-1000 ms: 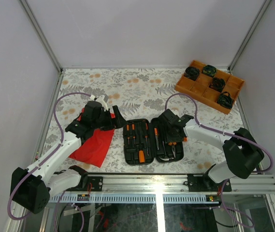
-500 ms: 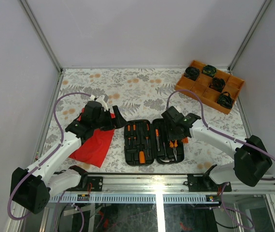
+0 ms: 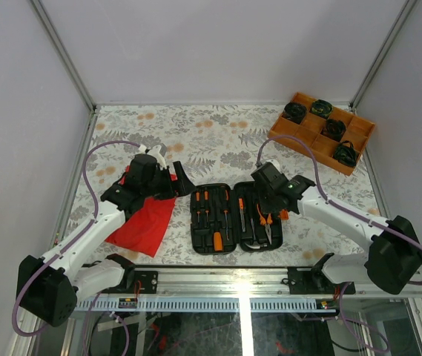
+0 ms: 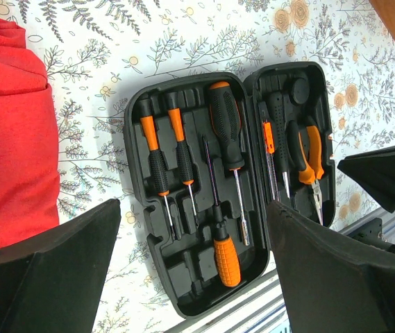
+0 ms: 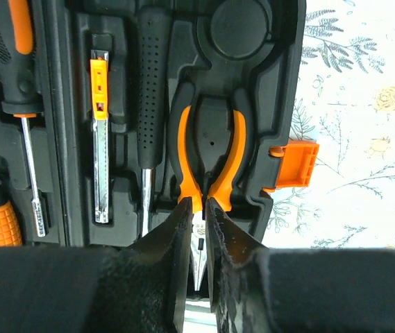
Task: Sort the tools into containers
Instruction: Place the pliers in the storage box.
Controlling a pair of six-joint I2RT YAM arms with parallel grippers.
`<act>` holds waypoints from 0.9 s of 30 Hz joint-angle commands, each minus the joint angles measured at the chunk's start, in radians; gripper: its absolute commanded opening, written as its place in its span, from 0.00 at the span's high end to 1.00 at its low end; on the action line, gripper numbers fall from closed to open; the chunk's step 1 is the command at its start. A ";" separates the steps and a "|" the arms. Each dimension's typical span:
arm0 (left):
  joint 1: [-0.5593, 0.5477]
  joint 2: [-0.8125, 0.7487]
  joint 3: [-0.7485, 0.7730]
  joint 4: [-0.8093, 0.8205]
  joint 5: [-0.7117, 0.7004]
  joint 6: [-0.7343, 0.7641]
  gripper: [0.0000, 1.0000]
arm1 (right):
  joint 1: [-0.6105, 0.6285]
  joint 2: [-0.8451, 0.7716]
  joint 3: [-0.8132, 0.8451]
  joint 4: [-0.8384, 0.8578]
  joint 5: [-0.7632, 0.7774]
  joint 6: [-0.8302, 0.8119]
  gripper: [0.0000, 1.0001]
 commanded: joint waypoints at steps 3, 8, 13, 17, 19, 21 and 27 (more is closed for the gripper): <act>0.007 -0.012 0.021 0.013 -0.003 0.006 0.16 | -0.005 -0.046 0.004 0.045 0.051 -0.028 0.81; 0.007 -0.011 0.021 0.010 -0.005 0.005 0.16 | -0.006 -0.016 0.000 0.050 0.065 -0.043 0.81; 0.007 -0.013 0.023 0.009 -0.005 0.003 0.16 | -0.005 0.015 -0.001 0.033 0.041 -0.033 0.67; 0.007 -0.011 0.022 0.010 -0.005 0.002 0.16 | -0.006 0.029 -0.013 0.018 -0.001 -0.008 0.40; 0.008 -0.010 0.024 0.009 -0.004 0.002 0.16 | -0.005 0.043 -0.021 0.013 -0.033 0.001 0.37; 0.007 -0.010 0.024 0.008 -0.004 0.002 0.16 | -0.005 0.046 -0.038 0.019 -0.053 0.016 0.37; 0.007 -0.011 0.029 0.004 -0.005 0.005 0.16 | -0.016 0.063 -0.069 0.044 -0.092 0.031 0.37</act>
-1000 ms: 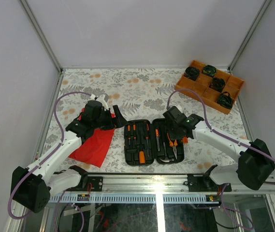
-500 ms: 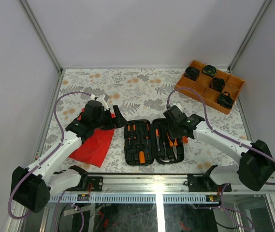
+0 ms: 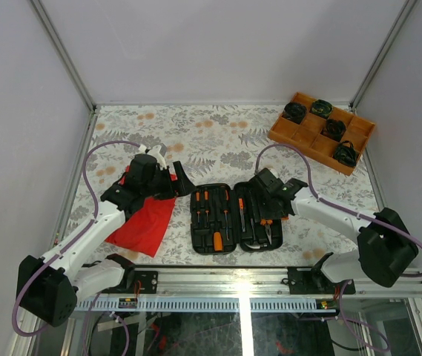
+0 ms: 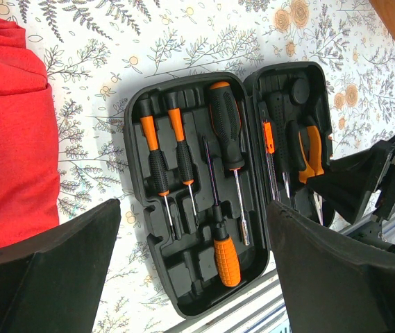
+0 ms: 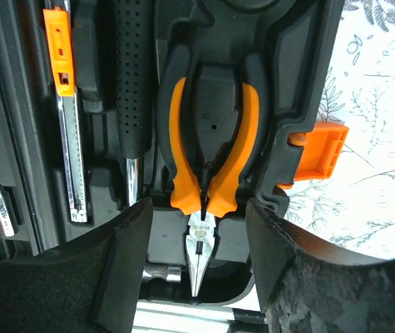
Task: Sort the tools into containers
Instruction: Place the pliers in the storage box.
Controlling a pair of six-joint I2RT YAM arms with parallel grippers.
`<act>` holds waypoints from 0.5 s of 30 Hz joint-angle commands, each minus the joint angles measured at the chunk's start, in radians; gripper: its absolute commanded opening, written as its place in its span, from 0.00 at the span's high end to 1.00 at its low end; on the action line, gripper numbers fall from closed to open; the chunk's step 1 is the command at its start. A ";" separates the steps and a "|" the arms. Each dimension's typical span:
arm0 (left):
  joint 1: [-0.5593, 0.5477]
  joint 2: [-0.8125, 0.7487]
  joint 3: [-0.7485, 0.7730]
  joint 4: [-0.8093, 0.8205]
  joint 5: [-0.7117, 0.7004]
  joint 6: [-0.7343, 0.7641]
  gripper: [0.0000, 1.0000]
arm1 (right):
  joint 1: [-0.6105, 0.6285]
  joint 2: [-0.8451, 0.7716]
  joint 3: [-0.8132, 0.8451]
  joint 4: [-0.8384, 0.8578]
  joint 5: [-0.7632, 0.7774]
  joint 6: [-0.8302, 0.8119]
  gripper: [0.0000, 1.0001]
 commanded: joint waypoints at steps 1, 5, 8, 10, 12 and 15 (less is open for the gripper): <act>0.006 -0.010 0.031 0.004 -0.006 0.005 0.16 | -0.015 0.019 -0.009 0.019 -0.048 0.022 0.37; 0.008 -0.011 0.033 0.003 -0.006 0.005 0.16 | -0.023 0.044 -0.010 0.024 -0.048 0.018 0.36; 0.007 -0.008 0.034 0.003 -0.007 0.004 0.16 | -0.028 0.068 -0.010 0.029 -0.054 0.012 0.35; 0.008 -0.008 0.035 0.003 -0.007 0.004 0.16 | -0.030 0.083 -0.013 0.034 -0.054 0.012 0.35; 0.007 -0.006 0.033 0.004 -0.007 0.004 0.16 | -0.032 0.095 -0.016 0.041 -0.050 0.012 0.35; 0.008 -0.005 0.032 0.004 -0.008 0.005 0.16 | -0.035 0.111 -0.024 0.051 -0.042 0.010 0.36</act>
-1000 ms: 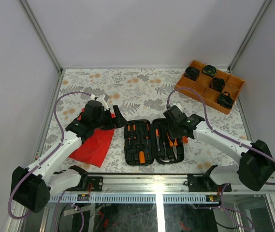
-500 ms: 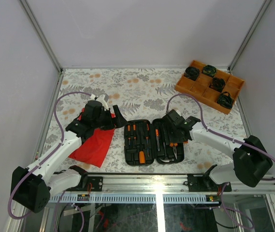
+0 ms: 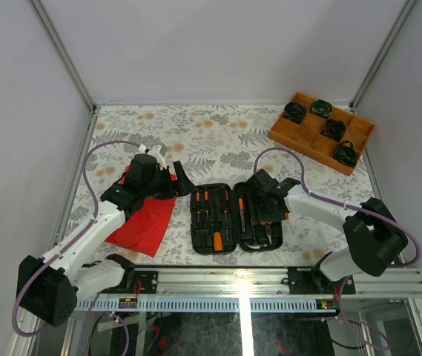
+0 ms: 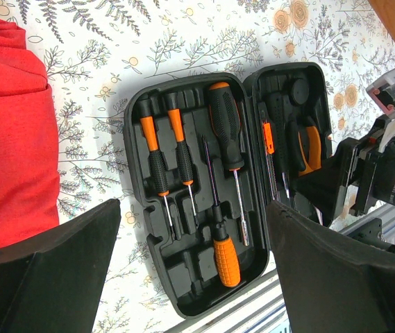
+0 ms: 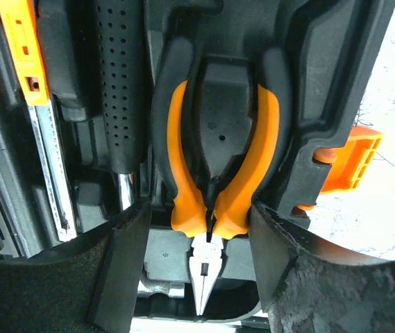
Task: Sort the tools into containers
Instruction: Place the pliers in the storage box.
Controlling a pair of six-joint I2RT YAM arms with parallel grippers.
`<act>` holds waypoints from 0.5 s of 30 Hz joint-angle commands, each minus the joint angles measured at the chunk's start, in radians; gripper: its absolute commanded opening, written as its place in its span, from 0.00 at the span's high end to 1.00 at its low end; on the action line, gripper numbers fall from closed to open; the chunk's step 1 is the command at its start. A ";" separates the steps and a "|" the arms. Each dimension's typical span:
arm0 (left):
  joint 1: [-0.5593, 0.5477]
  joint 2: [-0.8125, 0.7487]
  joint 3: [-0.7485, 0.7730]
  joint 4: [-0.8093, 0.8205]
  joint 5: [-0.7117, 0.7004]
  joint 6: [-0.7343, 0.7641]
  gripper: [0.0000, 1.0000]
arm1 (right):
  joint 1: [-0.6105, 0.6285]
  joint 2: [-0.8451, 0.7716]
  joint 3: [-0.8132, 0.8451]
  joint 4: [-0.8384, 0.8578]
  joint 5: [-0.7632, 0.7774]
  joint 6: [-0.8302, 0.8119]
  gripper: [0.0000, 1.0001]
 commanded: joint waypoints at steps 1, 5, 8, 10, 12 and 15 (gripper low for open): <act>0.008 -0.006 0.030 0.005 -0.007 0.005 0.16 | -0.015 0.024 -0.011 0.023 0.017 0.001 0.38; 0.008 -0.006 0.027 0.003 -0.008 0.007 0.16 | -0.016 0.023 -0.009 0.024 0.026 0.001 0.50; 0.007 -0.009 0.026 0.003 -0.011 0.008 0.16 | -0.016 -0.008 0.001 0.008 0.037 0.003 0.62; 0.008 -0.008 0.024 0.003 -0.011 0.008 0.16 | -0.016 -0.031 0.015 -0.014 0.045 0.003 0.67; 0.008 -0.008 0.025 0.003 -0.011 0.008 0.16 | -0.016 -0.056 0.032 -0.035 0.045 0.001 0.71; 0.008 -0.005 0.026 0.004 -0.011 0.008 0.16 | -0.016 -0.093 0.052 -0.060 0.042 -0.001 0.76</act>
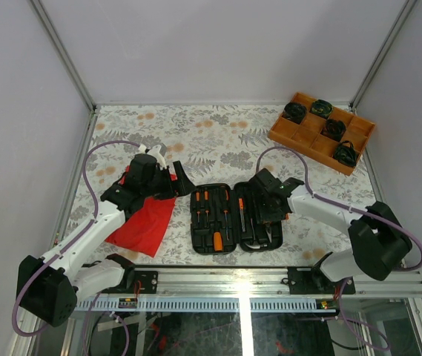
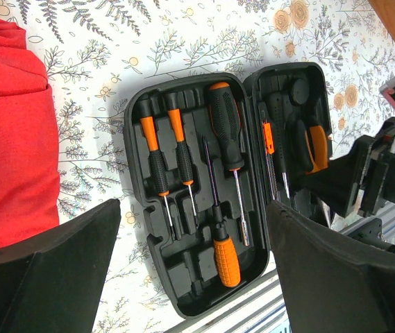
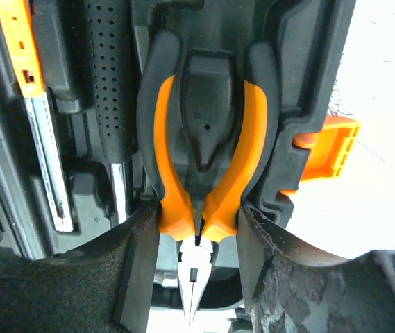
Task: Sort the tools into containers
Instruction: Place the pliers in the storage box.
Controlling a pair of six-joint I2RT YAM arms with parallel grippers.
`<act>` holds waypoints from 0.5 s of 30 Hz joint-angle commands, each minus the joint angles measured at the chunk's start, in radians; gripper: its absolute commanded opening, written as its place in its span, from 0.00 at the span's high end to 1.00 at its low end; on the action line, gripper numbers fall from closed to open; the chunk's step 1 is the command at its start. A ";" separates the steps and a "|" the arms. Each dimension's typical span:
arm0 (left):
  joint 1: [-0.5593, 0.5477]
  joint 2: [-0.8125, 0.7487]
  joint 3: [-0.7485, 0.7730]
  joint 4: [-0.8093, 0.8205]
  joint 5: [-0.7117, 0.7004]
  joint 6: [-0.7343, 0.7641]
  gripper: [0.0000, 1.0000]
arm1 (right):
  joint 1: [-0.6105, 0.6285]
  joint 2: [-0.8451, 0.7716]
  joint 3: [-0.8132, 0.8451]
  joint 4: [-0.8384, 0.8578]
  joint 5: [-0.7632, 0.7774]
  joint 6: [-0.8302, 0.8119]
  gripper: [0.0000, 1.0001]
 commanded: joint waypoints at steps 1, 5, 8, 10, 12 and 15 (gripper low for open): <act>0.008 -0.006 0.027 0.003 -0.012 0.008 0.16 | -0.007 -0.090 0.064 -0.053 0.032 -0.002 0.77; 0.009 -0.008 0.025 0.003 -0.011 0.008 0.16 | -0.008 -0.127 0.085 -0.079 0.027 -0.008 0.80; 0.008 -0.007 0.022 0.005 -0.010 0.007 0.16 | -0.008 -0.139 0.082 -0.061 0.038 -0.013 0.81; 0.008 -0.009 0.021 0.006 -0.008 0.006 0.16 | -0.008 -0.127 0.080 -0.047 0.043 -0.024 0.81; 0.008 -0.009 0.022 0.006 -0.007 0.005 0.16 | -0.008 -0.104 0.081 -0.036 0.057 -0.032 0.81; 0.008 -0.011 0.022 0.006 -0.007 0.005 0.16 | -0.008 -0.066 0.082 -0.023 0.095 -0.041 0.81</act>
